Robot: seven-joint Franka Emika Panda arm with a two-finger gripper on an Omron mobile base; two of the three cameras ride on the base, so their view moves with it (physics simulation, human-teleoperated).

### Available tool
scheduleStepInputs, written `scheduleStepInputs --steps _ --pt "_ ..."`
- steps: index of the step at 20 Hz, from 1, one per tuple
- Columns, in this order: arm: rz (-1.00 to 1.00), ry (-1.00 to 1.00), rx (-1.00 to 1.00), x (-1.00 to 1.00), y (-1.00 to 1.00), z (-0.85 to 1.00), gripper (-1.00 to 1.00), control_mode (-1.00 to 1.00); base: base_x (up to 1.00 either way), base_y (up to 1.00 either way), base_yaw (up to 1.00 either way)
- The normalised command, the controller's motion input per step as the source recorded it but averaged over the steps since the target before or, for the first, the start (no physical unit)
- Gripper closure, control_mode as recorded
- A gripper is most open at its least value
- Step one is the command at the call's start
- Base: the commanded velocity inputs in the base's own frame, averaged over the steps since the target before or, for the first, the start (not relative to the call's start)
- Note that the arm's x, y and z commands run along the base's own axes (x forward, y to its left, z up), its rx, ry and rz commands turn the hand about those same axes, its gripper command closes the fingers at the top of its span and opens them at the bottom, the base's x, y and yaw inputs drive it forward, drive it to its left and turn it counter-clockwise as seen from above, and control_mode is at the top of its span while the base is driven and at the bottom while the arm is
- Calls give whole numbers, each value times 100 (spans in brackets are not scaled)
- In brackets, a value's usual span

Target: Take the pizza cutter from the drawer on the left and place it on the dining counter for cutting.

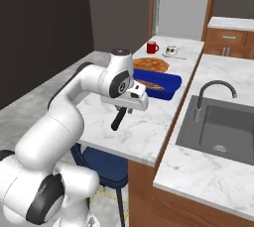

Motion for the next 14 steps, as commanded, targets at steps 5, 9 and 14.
scheduleStepInputs --steps 5,9,14 --pt "0 0 0 48 -2 -30 100 -100 0 0 0" --pt "0 0 0 37 0 -22 100 -100 0 0 0" --pt "0 0 0 31 0 -18 100 -100 0 0 0"
